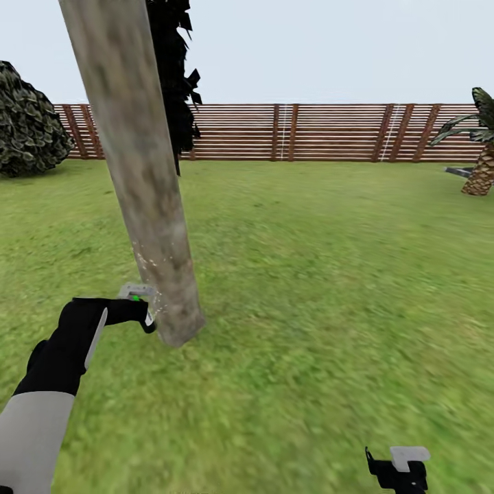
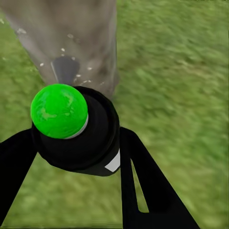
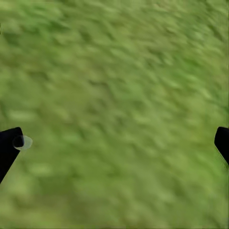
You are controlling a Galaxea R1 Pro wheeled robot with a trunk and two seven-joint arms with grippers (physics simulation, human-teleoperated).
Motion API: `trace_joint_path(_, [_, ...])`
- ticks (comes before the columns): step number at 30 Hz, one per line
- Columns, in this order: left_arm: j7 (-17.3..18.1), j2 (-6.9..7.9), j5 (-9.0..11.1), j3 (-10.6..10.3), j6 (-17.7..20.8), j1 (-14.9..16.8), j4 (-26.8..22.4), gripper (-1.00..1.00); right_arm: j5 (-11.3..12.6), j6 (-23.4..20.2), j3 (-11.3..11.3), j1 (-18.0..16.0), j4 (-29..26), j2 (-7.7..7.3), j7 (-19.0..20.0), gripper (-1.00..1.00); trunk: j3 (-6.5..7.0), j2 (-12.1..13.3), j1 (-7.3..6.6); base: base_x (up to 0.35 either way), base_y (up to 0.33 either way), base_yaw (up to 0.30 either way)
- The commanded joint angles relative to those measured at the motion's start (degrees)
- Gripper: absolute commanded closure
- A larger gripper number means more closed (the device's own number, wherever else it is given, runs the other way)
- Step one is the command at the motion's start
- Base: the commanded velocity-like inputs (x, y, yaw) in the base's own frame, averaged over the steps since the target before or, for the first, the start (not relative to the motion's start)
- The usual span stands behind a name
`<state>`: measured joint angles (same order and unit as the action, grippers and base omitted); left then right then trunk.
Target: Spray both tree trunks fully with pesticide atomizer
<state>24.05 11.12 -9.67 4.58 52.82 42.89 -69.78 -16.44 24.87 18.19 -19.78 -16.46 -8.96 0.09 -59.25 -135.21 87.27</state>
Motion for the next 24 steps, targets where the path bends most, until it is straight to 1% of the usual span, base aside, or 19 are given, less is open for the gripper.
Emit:
trace_joint_path(1, [0.04,0.02,0.03,0.0,0.01,0.0,0.0,1.0,0.0,0.0,0.0,0.0,0.01,0.0,0.0,-1.0,0.0,0.0,0.0,0.077,-0.276,0.277])
trace_joint_path(8, [-0.05,0.04,0.0,-0.01,0.09,0.0,0.0,1.0,0.0,0.0,0.0,0.0,-0.06,0.0,0.0,-1.0,0.0,0.0,0.0,0.147,-0.259,0.271])
trace_joint_path(14, [-0.05,0.04,0.0,-0.01,0.19,0.0,0.0,1.0,0.0,0.0,0.0,0.0,-0.06,-0.01,0.0,-1.0,0.0,0.0,0.0,0.169,-0.246,0.038])
trace_joint_path(19, [-0.05,0.04,0.0,-0.01,0.36,0.0,0.0,1.0,0.0,0.0,0.0,0.0,0.01,0.0,0.0,-1.0,0.0,0.0,0.0,0.029,-0.269,0.001])
trace_joint_path(24, [-0.05,0.04,0.0,-0.01,0.44,0.0,0.0,1.0,0.0,0.0,0.0,0.0,0.02,0.0,0.0,-1.0,0.0,0.0,0.0,0.002,-0.273,0.196])
